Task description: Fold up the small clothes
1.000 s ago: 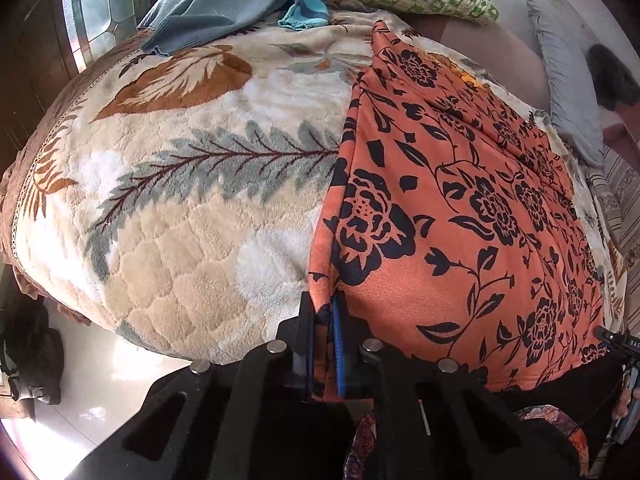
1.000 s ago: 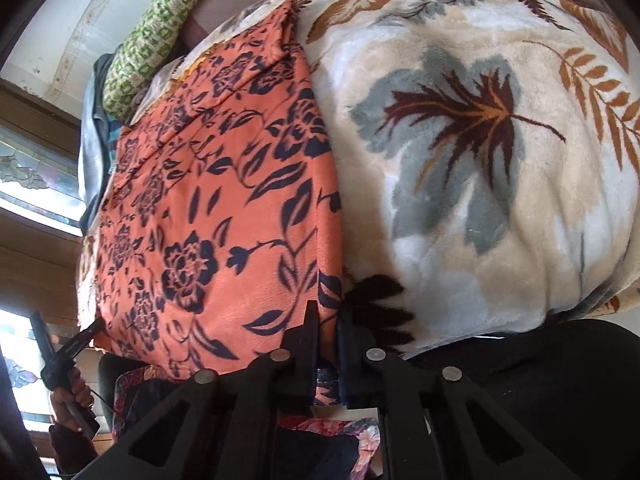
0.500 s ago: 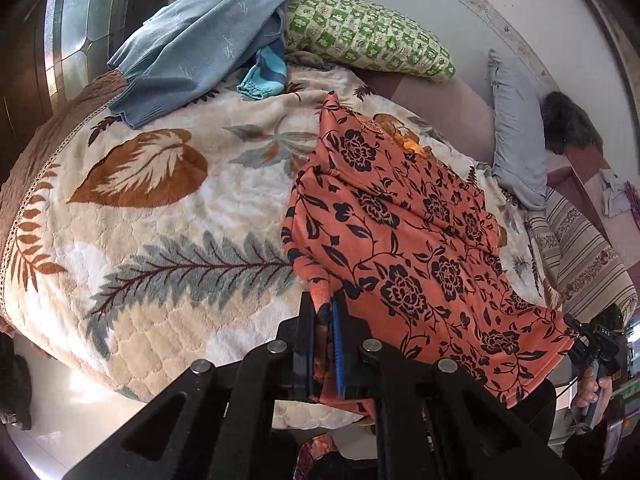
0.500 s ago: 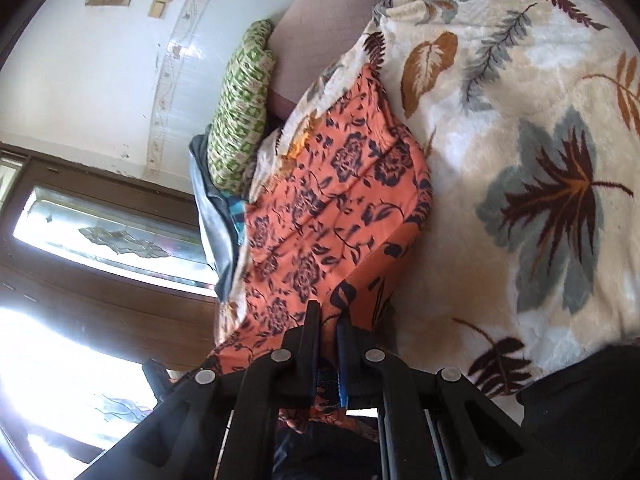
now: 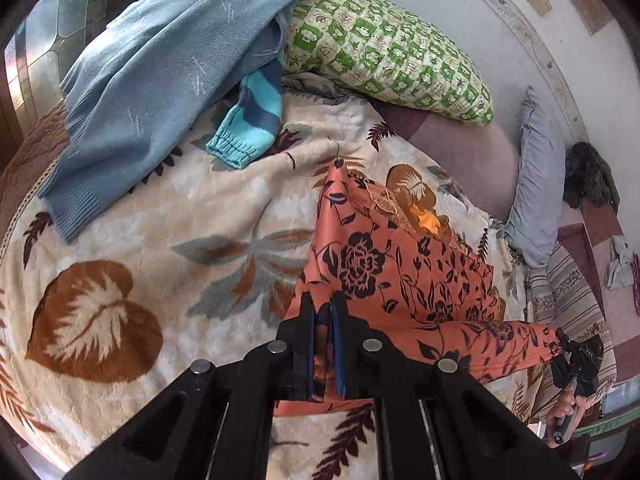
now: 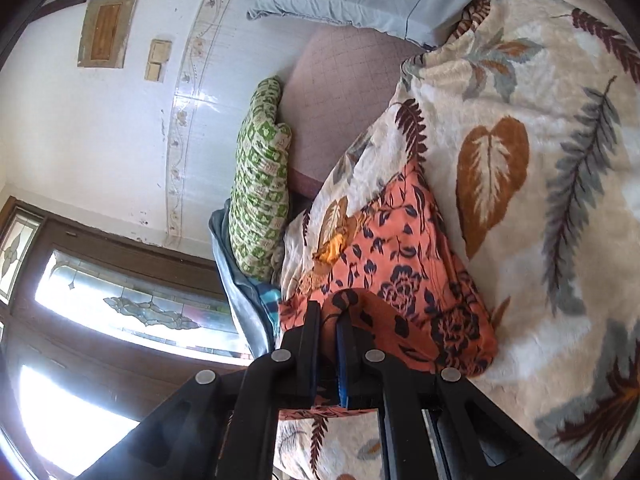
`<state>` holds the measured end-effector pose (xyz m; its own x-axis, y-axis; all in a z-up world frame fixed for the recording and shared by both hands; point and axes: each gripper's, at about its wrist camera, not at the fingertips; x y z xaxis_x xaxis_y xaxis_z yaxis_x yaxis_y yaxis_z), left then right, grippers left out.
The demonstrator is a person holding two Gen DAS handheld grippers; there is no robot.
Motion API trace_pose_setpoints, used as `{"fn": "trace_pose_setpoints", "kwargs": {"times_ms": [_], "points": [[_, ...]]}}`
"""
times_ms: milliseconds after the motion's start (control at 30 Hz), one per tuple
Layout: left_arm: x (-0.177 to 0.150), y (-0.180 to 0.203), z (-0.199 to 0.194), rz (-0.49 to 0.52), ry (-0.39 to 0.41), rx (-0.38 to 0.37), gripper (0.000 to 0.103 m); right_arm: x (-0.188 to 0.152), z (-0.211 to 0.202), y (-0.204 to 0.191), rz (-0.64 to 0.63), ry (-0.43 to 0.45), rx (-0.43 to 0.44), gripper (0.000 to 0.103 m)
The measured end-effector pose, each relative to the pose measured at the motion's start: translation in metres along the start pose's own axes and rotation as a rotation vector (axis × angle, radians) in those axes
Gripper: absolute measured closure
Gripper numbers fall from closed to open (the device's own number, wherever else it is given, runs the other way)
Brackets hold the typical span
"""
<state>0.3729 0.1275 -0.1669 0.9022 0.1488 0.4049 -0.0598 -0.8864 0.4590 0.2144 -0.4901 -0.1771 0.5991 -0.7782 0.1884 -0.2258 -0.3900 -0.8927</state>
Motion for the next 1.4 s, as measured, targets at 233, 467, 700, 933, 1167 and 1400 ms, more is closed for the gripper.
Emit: {"fn": "trace_pose_setpoints", "kwargs": {"times_ms": [233,467,700,933,1167,1400], "points": [[0.096,0.022,0.098,-0.002,-0.034,0.06,0.095,0.103,0.075,0.028,0.091,0.086,-0.025,0.097],[0.1,0.004,0.14,-0.002,-0.018,0.15,0.09,0.1,0.118,0.045,-0.032,-0.06,-0.203,0.092],[0.069,-0.031,0.096,-0.056,0.081,0.117,0.037,0.066,0.128,0.017,-0.335,-0.036,-0.35,0.087],[0.057,-0.04,0.085,-0.072,0.05,0.163,0.028,0.055,0.128,0.016,-0.362,-0.1,-0.397,0.075],[0.064,-0.026,0.104,-0.087,-0.024,0.179,0.024,0.039,0.144,-0.014,-0.377,-0.129,-0.386,0.033],[0.073,-0.013,0.104,-0.142,-0.038,0.047,0.024,0.054,0.17,-0.005,-0.217,-0.156,-0.392,0.033]]}}
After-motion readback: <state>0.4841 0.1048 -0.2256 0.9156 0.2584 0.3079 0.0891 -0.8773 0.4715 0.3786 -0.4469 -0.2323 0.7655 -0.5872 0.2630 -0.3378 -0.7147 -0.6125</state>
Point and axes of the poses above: each gripper's, at about its wrist camera, not at the fingertips, and z roughly the way its jaws point, y to its right, x to its top, and after that the axes turned 2 degrees about z, right-handed
